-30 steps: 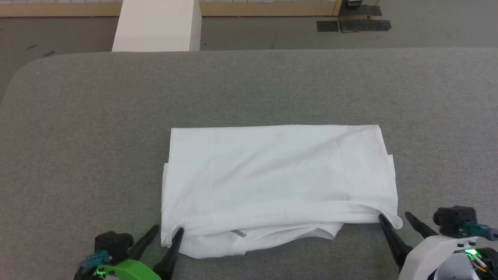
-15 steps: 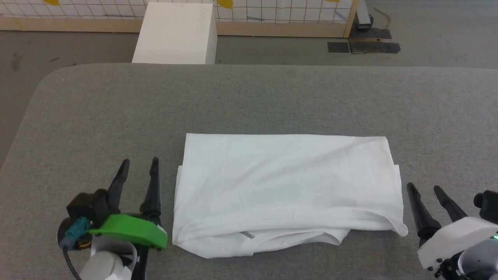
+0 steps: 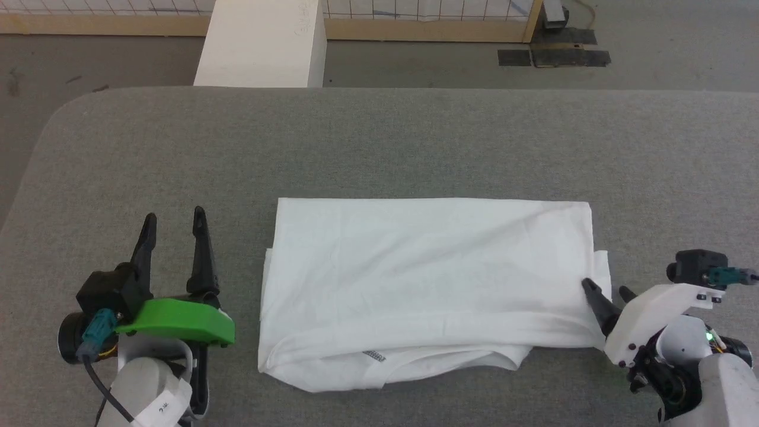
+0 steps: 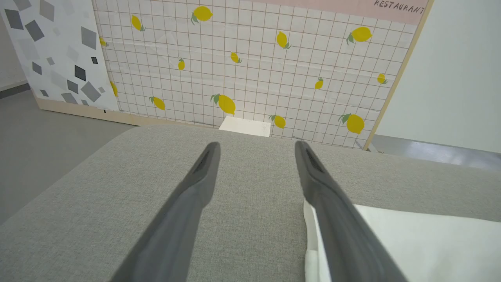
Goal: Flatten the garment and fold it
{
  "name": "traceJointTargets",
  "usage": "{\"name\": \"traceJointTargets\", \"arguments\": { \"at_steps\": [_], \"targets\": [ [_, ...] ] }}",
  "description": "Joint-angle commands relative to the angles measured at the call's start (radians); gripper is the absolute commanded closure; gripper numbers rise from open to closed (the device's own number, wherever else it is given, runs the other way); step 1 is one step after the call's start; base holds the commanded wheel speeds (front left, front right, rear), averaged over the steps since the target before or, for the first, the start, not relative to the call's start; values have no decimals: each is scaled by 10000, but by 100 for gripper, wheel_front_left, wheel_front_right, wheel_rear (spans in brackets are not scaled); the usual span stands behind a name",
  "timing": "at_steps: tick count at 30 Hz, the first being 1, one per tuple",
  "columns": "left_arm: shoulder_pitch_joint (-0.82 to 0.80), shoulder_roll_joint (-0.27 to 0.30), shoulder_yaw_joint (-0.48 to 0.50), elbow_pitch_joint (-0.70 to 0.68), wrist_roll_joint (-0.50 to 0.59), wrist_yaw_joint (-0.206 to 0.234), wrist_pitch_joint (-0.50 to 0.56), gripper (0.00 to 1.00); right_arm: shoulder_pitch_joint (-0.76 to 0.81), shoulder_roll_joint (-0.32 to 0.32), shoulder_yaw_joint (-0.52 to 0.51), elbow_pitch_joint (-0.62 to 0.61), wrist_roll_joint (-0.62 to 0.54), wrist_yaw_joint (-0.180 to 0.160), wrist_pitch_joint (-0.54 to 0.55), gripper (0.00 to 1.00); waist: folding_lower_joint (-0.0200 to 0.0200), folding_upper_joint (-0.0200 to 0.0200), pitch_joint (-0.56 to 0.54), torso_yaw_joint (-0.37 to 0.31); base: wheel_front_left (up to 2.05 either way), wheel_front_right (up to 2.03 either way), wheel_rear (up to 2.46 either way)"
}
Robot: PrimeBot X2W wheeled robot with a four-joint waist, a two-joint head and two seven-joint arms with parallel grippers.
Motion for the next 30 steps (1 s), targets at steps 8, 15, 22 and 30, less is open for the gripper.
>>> {"name": "traceJointTargets", "arguments": {
  "at_steps": [8,15,22,30],
  "targets": [
    [26,-575,566,108,608,-539,-46,0,-548,12,605,1278,437,-13,1416,0,1,0,-35,172,0,0,0],
    [112,-809,909,222,851,-808,-47,0,-472,12,763,1204,685,-13,1368,100,1,0,-76,203,0,0,0],
    [211,-989,1159,279,984,-990,-47,0,-224,12,-217,627,113,-13,547,100,1,0,-174,132,0,0,0],
    [270,-1116,1318,225,1087,-1109,-47,0,538,12,-2388,-929,-1296,-13,518,100,1,0,-219,54,0,0,0]
  ]
}}
